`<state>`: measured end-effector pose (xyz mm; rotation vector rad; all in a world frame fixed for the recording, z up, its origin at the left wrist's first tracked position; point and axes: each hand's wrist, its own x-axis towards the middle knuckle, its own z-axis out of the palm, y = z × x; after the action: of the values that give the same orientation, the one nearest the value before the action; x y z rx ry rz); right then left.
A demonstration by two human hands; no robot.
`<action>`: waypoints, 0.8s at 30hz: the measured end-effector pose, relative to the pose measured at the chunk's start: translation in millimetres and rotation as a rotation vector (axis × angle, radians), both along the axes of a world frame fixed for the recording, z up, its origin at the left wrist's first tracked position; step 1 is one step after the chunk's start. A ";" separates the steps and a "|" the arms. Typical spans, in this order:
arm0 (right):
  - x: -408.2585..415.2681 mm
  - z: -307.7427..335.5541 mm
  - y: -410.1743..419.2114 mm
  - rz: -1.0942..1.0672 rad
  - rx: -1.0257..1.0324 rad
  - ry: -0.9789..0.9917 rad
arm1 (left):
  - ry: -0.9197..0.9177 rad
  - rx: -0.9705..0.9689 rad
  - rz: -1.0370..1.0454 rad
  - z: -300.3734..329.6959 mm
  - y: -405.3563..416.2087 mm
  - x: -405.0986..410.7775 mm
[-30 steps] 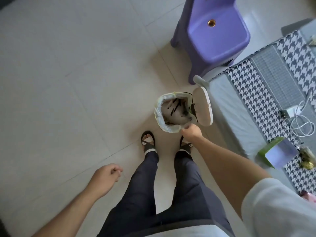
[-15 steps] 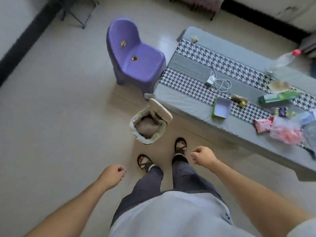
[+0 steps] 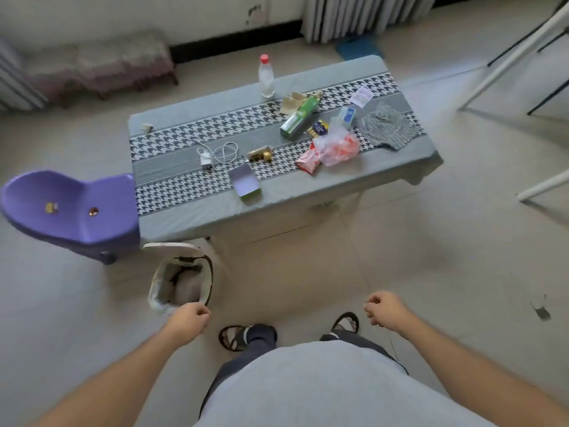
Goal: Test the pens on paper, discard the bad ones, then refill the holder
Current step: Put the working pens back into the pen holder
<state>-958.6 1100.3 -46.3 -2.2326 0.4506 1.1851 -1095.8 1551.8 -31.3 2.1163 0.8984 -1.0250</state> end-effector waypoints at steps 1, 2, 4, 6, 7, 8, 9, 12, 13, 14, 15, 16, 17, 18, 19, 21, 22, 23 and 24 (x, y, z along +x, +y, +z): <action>-4.5 -1.9 -28.4 -0.032 0.005 0.010 | -0.010 0.018 -0.042 1.2 -22.2 15.4; -9.1 -3.8 -57.0 -0.071 0.008 0.020 | -0.023 0.029 -0.078 1.8 -46.8 30.4; -20.7 -5.7 -112.0 -0.169 -0.001 0.050 | -0.052 0.027 -0.136 2.3 -99.7 59.9; -36.2 -5.8 -163.5 -0.256 -0.026 0.083 | -0.084 0.011 -0.218 3.4 -154.8 89.5; -44.4 -5.7 -187.4 -0.288 -0.041 0.093 | -0.092 -0.004 -0.267 4.4 -182.0 104.3; -51.4 -5.0 -209.2 -0.318 -0.054 0.098 | -0.090 -0.023 -0.315 6.0 -208.3 118.8; -57.7 -3.4 -229.0 -0.353 -0.063 0.104 | -0.081 -0.043 -0.364 8.4 -233.6 132.5; -72.1 -1.4 -276.4 -0.468 -0.066 0.117 | -0.086 -0.087 -0.482 16.0 -299.9 172.4; -76.3 -1.9 -288.5 -0.498 -0.063 0.124 | -0.090 -0.093 -0.501 17.9 -318.8 186.1; -79.7 -3.1 -298.6 -0.527 -0.058 0.129 | -0.093 -0.093 -0.517 19.2 -336.0 200.2; -82.3 -4.0 -308.1 -0.561 -0.050 0.133 | -0.091 -0.091 -0.534 19.6 -352.4 214.6; -83.8 -4.8 -317.2 -0.594 -0.046 0.134 | -0.083 -0.087 -0.557 19.8 -368.1 229.2; -83.8 -5.1 -326.3 -0.624 -0.041 0.134 | -0.072 -0.084 -0.583 19.2 -383.4 243.8; -82.2 -5.9 -335.4 -0.653 -0.034 0.130 | -0.058 -0.080 -0.609 17.6 -397.5 258.8; -79.8 -7.0 -344.7 -0.681 -0.028 0.127 | -0.044 -0.076 -0.630 15.1 -411.8 274.1; -72.5 -9.5 -363.8 -0.739 -0.020 0.126 | -0.023 -0.063 -0.664 9.0 -440.1 304.5; -66.4 -10.5 -374.9 -0.769 -0.020 0.125 | -0.018 -0.054 -0.689 5.1 -455.5 320.5; -59.0 -11.2 -387.4 -0.797 -0.024 0.123 | -0.015 -0.049 -0.710 0.6 -472.0 337.1; -50.3 -11.2 -400.1 -0.824 -0.026 0.118 | -0.014 -0.052 -0.724 -3.6 -489.4 353.6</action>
<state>-1008.9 700.2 -57.5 -1.6916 1.2799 0.8467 -742.2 1062.3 -34.9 2.4488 0.0633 -1.3448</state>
